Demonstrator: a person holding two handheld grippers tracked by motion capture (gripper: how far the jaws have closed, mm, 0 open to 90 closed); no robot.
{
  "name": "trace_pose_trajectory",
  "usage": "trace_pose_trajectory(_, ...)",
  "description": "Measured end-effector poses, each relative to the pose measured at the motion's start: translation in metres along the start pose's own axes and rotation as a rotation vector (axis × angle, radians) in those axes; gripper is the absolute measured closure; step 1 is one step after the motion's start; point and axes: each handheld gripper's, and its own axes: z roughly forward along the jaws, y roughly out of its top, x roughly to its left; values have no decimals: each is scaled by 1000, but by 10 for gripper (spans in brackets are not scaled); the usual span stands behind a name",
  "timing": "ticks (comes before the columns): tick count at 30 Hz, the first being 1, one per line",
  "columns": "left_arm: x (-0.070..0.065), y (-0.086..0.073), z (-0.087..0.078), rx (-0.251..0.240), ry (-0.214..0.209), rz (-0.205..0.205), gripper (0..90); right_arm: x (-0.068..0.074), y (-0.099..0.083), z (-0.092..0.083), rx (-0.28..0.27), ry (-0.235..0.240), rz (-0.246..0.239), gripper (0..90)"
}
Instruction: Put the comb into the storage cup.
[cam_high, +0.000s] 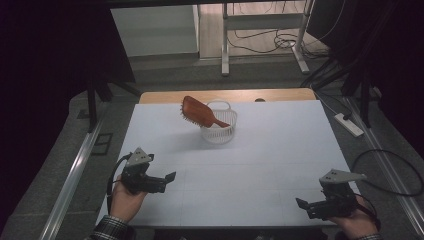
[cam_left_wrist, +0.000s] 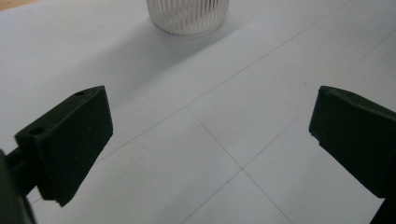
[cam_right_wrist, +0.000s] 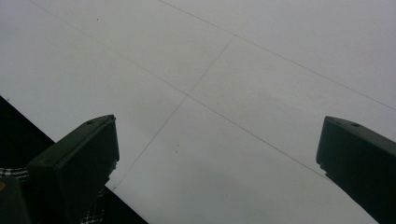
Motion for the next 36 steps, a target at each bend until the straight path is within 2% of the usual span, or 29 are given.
trace_pose_trajectory(16,-3,-18,-14,11,10,-27,6,0,0,0,2,-2,0,0)
trace_pose_trajectory(26,-5,-28,-25,7,28,-39,2,0,0,1,5,-3,2,0)
trace_pose_trajectory(36,-6,-38,-35,-2,28,-54,3,0,0,1,6,-4,1,0)
